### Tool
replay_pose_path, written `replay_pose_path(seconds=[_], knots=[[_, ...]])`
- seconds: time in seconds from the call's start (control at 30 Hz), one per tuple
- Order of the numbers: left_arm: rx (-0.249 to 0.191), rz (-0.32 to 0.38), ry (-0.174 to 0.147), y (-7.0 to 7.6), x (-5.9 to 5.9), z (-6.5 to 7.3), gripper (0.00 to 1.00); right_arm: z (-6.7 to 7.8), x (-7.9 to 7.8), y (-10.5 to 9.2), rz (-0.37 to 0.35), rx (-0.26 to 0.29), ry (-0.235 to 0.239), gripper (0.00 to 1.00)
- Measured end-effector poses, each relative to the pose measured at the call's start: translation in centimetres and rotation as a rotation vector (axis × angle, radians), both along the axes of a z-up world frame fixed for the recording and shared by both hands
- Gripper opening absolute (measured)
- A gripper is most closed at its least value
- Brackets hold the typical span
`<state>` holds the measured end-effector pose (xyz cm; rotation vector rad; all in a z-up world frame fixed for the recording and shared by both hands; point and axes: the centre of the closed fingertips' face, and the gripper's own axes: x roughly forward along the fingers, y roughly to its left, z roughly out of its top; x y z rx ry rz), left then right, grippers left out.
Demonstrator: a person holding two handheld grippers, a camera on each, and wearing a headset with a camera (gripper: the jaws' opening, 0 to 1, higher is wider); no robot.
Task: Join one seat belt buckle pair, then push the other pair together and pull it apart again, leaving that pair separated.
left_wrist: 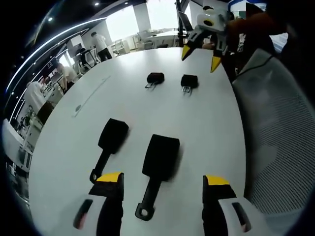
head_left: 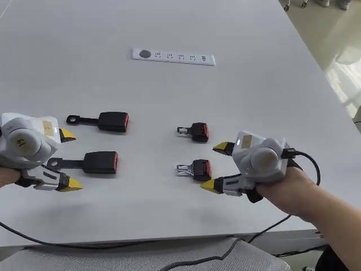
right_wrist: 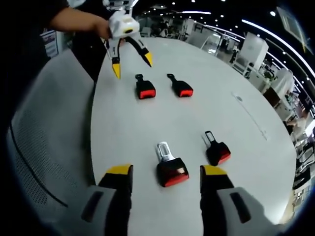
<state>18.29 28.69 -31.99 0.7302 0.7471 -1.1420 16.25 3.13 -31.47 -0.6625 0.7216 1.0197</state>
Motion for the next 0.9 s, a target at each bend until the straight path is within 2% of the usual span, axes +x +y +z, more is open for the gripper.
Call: replay_pose_path(seconds=[0.07,0.27,0.47,0.7,0.9], knots=[[0.003,-0.011,0.002,-0.3,0.3,-0.1,0.63,-0.5,0.3,-0.1,0.006,-0.006,0.014,0.54],[0.042,-0.045,0.038,-0.5,1.4,-1.4,0.57,-2.3,1.1,-0.8,0.048,-0.048,0.045,0.48],[0.095,-0.129,0.072,-0.4,1.2,-3.2,0.49,-3.5,1.4,-1.2,0.083,-0.079,0.078,0.45],[0.115,-0.162,0.071,-0.5,1.8,-4.2,0.47,-5.0,1.3,-1.0,0.136,-0.118,0.118,0.40],[0.120,-0.197,0.073,-1.0,2.2,-4.8,0.42,-5.8,1.6,-0.6,0.158,-0.126,0.144,0.36]])
